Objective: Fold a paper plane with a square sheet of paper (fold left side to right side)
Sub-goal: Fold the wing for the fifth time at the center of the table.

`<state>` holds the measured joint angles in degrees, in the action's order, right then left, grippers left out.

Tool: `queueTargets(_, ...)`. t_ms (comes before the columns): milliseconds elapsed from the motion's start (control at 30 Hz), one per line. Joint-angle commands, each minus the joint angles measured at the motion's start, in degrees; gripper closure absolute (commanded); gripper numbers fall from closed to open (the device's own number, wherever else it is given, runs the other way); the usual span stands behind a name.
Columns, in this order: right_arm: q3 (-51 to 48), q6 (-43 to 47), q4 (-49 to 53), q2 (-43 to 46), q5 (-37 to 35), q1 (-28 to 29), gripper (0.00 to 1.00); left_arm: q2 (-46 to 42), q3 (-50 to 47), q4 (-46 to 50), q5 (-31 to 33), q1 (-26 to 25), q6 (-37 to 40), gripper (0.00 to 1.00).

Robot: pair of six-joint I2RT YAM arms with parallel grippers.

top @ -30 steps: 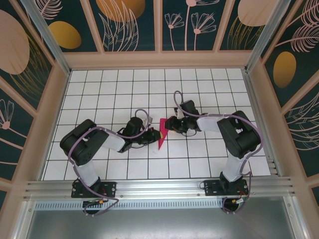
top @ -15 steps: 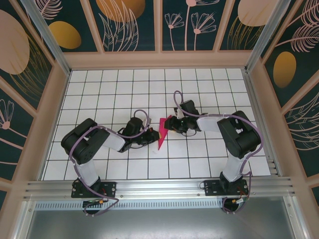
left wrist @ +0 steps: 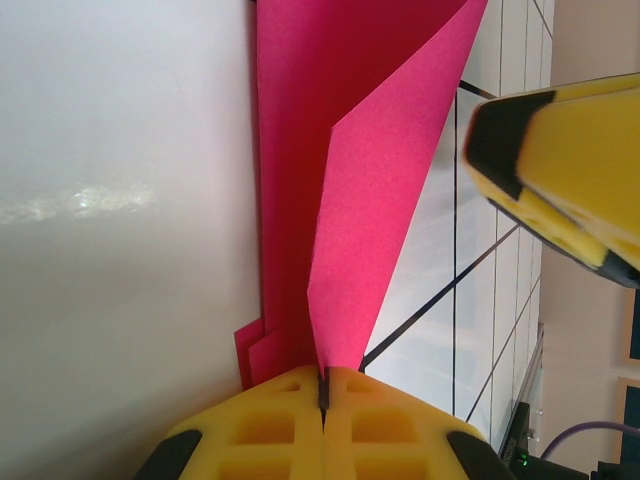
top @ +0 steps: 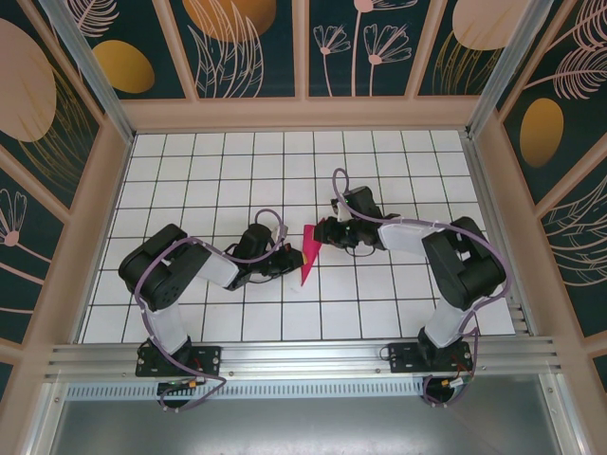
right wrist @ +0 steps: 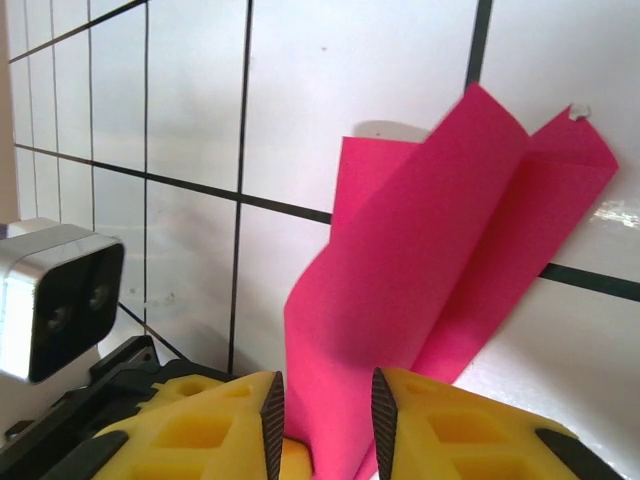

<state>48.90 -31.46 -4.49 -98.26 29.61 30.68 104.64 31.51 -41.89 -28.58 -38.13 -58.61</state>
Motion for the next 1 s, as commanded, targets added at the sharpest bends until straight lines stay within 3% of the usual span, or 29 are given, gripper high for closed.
queueTargets(0, 0.52, 1.14, -0.61, 2.03, 1.27, 1.65, 0.72, 2.32, 0.00, 1.80, 1.73, 0.37, 1.57, 1.00)
queueTargets(200, 1.57, 0.31, -2.32, -1.17, 2.74, 3.27, 0.75, 2.49, 0.57, 3.30, 2.29, 0.35, 2.18, 1.00)
queueTargets(967, 6.00, 3.76, 2.89, -7.89, -4.40, 3.09, 0.75, 3.46, 1.69, 6.56, 3.49, 0.34, 3.52, 1.00)
